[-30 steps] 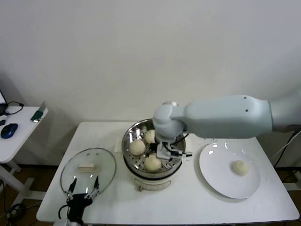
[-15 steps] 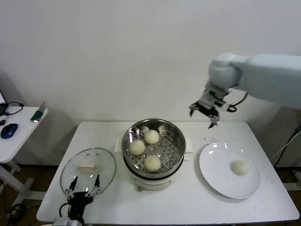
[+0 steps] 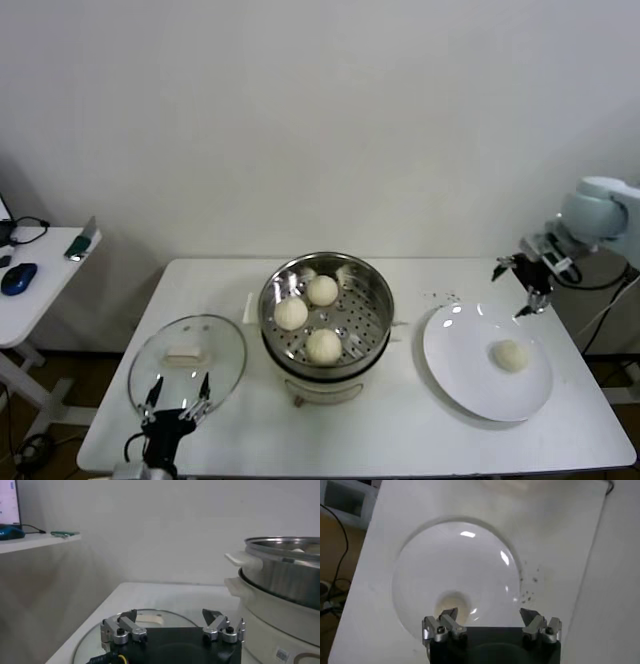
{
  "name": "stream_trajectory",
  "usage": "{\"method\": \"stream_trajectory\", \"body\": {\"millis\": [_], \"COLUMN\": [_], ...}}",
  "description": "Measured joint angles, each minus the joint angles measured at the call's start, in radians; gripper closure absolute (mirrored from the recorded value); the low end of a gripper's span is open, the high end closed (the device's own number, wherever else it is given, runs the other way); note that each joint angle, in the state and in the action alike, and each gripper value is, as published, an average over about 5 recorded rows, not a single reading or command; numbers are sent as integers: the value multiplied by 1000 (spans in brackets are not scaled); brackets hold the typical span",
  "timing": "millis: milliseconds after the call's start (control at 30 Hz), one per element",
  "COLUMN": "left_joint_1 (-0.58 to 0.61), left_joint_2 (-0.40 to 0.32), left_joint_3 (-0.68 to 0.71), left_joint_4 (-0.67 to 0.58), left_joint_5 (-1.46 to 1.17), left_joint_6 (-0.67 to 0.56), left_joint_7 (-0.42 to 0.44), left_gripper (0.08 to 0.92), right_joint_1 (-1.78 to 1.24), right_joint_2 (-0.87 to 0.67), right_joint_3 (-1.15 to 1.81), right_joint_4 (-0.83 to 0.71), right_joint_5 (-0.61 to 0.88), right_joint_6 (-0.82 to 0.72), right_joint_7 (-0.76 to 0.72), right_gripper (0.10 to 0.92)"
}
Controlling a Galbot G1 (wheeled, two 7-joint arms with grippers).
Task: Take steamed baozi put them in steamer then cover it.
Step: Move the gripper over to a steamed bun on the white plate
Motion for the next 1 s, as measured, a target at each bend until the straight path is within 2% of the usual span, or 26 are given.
{"method": "stream_trajectory", "body": {"millis": [467,1000], "left_joint_1": [22,28], "left_joint_2": [-11,-9], "left_joint_3": [0,-5], "left_joint_4": [-5,-11], "left_joint_5": [16,17], "left_joint_6": [-1,-1], "left_joint_7": [0,0], "left_gripper": [177,177], "right_joint_1": [-431,-600], "right_joint_2": [-42,1], "right_joint_3": [339,477], "right_joint_4": [-129,-196], "right_joint_5": [-132,-157], "right_joint_6": [-70,-115], "right_joint_7": [47,73], "right_gripper": [203,203]}}
